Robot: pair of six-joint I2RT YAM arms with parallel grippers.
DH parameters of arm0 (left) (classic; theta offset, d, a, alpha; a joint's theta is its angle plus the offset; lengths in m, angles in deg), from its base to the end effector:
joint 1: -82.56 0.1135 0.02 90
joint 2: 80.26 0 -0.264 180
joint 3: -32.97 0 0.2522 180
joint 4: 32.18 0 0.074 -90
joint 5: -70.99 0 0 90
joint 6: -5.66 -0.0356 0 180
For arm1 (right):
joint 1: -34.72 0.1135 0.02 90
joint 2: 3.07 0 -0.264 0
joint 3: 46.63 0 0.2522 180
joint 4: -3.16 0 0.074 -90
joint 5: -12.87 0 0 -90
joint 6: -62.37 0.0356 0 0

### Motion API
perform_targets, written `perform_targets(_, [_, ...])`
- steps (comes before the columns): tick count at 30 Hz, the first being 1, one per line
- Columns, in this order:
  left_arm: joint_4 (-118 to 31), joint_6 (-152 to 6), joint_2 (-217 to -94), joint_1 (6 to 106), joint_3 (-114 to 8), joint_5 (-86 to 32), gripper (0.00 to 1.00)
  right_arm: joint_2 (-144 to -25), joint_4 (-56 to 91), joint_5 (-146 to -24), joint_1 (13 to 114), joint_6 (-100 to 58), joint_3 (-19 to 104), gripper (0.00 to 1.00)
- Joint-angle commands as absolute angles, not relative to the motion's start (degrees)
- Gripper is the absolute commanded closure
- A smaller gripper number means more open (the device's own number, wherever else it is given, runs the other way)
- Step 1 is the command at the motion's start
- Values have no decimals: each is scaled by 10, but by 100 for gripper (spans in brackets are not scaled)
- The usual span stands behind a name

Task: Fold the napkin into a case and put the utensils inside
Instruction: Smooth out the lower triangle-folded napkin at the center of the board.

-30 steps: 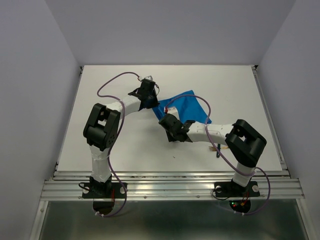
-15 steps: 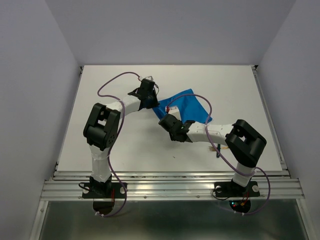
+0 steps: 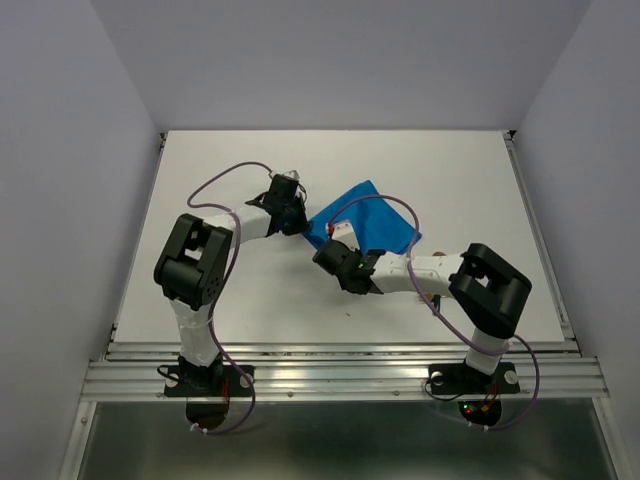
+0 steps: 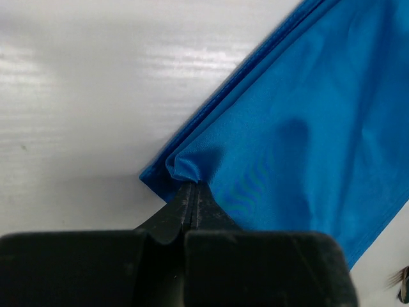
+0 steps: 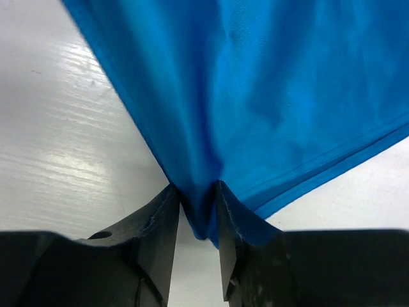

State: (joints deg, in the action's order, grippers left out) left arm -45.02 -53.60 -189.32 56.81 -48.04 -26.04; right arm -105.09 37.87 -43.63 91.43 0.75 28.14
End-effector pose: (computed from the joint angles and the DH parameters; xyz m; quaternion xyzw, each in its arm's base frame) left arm 0.3687 -0.1827 0.1729 -0.0141 0.9081 -0.2454 0.3390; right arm 0.2074 0.2801 0.1647 -0.1597 0.9179 -0.0491 0.3600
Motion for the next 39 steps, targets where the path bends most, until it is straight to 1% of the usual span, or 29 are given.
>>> perform_targets(1, [-412,-536,-1832,567,-429,-286,100,-1051,368,-418,915,38,272,59])
perform_targets(2, [-411,-536,-1830,567,-424,-285,100,-1047,365,-420,915,38,270,55])
perform_targets(8, [-412,-533,-1824,567,-408,-276,100,-1020,363,-428,915,23,275,55])
perform_targets(9, [-415,-534,-1822,567,-408,-274,98,-1015,363,-430,915,20,277,55])
perform_targets(10, [-419,-534,-1819,567,-410,-269,94,-1009,363,-430,915,18,279,55])
perform_targets(13, [-447,-538,-1798,567,-416,-252,71,-991,356,-434,915,0,292,54])
perform_targets(14, [-453,-539,-1782,567,-420,-247,55,-987,354,-434,915,-13,296,54])
perform_targets(15, [-459,-541,-1772,567,-421,-238,45,-987,352,-434,915,-19,308,54])
perform_targets(16, [-471,-545,-1755,567,-422,-233,39,-989,346,-435,915,-34,315,54])
perform_targets(17, [-479,-547,-1748,567,-426,-229,35,-992,344,-437,915,-42,322,54])
perform_targets(20, [-499,-548,-1718,576,-427,-216,35,-1023,335,-450,915,-76,359,52])
perform_targets(21, [-502,-547,-1710,580,-424,-216,35,-1033,331,-453,915,-85,368,49])
perform_targets(22, [-509,-545,-1694,587,-421,-216,36,-1040,320,-457,915,-95,376,48])
perform_targets(23, [-512,-533,-1686,607,-413,-216,38,-1058,313,-461,915,-114,394,45])
perform_targets(25, [-517,-519,-1666,632,-400,-219,42,-1077,297,-469,915,-133,410,45])
perform_targets(26, [-520,-500,-1642,661,-386,-223,47,-1102,288,-473,915,-152,435,45])
perform_targets(28, [-517,-486,-1615,690,-368,-229,51,-1122,281,-486,915,-171,456,45])
perform_targets(31, [-514,-471,-1554,732,-342,-231,51,-1165,254,-479,915,-197,494,45])
perform_targets(39, [-532,-484,-1523,769,-327,-238,52,-1274,254,-424,915,-249,603,45])
